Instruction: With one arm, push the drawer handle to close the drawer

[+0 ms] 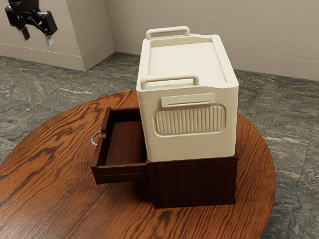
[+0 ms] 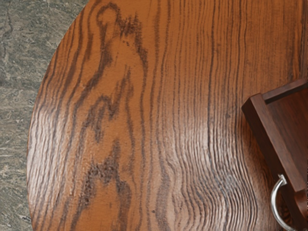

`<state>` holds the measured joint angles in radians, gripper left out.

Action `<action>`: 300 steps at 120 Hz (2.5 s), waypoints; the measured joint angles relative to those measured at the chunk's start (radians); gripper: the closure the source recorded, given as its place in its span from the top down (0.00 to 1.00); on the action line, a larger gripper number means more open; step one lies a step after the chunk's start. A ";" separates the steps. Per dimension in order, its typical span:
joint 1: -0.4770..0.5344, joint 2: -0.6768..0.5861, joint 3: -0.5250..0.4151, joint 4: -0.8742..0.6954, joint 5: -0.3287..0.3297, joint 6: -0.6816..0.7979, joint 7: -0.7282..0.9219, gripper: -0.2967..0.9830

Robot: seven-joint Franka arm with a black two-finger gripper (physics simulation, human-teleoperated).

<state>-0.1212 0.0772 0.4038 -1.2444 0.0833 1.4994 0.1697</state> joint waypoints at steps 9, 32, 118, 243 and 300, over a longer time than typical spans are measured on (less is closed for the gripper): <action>-0.001 -0.001 0.000 0.000 -0.001 0.000 0.006 0.75; -0.071 -0.181 -0.023 0.172 0.003 -0.042 0.012 0.75; 0.095 -1.496 -0.292 -1.494 0.036 -0.003 -0.023 0.75; -0.224 -0.610 0.352 -1.323 0.092 0.909 0.944 0.75; -0.356 -0.548 0.411 -1.270 -0.051 0.805 1.216 0.75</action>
<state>-0.4767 -0.4706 0.8146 -2.5149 0.0322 2.3043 1.3853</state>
